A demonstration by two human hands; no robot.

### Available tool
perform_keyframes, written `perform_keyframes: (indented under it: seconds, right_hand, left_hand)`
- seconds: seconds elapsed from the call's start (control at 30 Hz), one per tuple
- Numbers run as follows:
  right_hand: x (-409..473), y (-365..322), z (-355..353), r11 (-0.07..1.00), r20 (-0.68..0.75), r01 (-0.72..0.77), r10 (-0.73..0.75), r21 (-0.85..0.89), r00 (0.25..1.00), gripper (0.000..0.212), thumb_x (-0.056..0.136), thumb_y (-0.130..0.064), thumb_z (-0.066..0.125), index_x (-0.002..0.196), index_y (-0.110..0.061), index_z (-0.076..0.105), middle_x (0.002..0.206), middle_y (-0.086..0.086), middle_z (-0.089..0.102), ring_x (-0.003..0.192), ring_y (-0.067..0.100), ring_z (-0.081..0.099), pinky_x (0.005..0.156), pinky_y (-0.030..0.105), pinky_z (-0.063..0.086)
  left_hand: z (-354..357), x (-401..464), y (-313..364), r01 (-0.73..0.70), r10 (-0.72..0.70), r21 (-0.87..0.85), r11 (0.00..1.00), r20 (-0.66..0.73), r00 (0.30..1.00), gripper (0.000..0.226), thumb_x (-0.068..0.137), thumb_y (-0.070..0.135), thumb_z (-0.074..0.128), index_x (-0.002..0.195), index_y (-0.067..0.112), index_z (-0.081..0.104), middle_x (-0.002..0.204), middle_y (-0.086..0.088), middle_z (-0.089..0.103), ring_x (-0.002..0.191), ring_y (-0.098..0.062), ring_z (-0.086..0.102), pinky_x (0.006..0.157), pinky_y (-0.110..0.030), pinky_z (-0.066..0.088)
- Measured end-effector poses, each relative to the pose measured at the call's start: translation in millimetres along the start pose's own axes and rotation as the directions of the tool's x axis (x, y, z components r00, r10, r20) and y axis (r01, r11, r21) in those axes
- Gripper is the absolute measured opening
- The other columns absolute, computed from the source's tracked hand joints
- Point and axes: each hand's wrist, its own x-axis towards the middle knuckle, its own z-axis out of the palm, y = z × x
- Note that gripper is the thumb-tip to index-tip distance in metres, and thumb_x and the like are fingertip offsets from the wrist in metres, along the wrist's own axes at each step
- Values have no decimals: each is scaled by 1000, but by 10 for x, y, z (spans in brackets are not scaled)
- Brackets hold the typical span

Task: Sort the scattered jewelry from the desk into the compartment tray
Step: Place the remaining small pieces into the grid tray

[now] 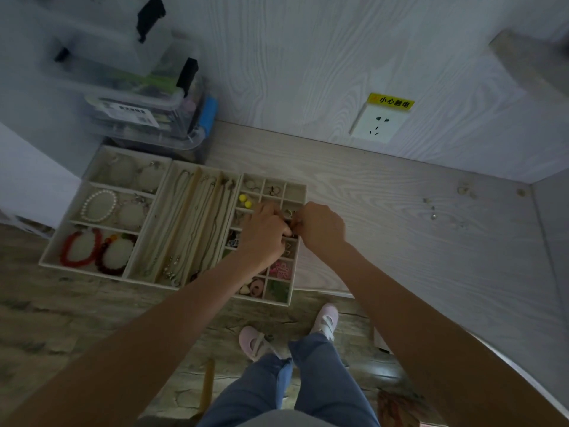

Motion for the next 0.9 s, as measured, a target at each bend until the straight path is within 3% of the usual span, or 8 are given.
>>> perform_keyframes:
  seconds: [0.2, 0.43, 0.73, 0.9]
  right_hand:
    - [7, -15, 23, 1000, -9, 6, -7, -16, 1000, 17, 90, -17, 55, 98, -11, 69, 95, 8, 67, 82, 25, 63, 61, 27, 38]
    - [36, -7, 45, 1000, 7, 18, -18, -17, 1000, 19, 90, -17, 57, 102, -15, 71, 102, 6, 67, 91, 26, 64, 65, 27, 38]
    - [26, 9, 43, 1000, 2, 12, -12, 5, 1000, 18, 90, -19, 58, 102, -15, 70, 100, 6, 68, 89, 25, 65, 65, 28, 40]
    - [-8, 65, 1, 990, 11, 1, -3, 143, 1000, 18, 91, -18, 57, 101, -18, 71, 95, 2, 67, 88, 23, 64, 64, 26, 40]
  left_hand:
    - [-21, -10, -61, -24, 24, 2, 1000, -28, 999, 26, 86, 16, 61, 108, 27, 69, 114, 1, 47, 114, -20, 35, 95, -31, 28]
    - [-84, -58, -181, -33, 24, -49, 998, -172, 985, 21, 88, 15, 59, 101, 24, 72, 108, -1, 51, 108, -19, 42, 88, -25, 28]
    - [-98, -80, -209, -27, 25, -6, 1000, -132, 991, 22, 89, 19, 58, 106, 25, 70, 112, 0, 47, 112, -18, 39, 93, -28, 31]
    - [-129, -90, -194, -35, 34, -4, 999, -111, 993, 28, 88, 32, 58, 114, 26, 65, 118, -1, 49, 116, -18, 41, 98, -33, 34]
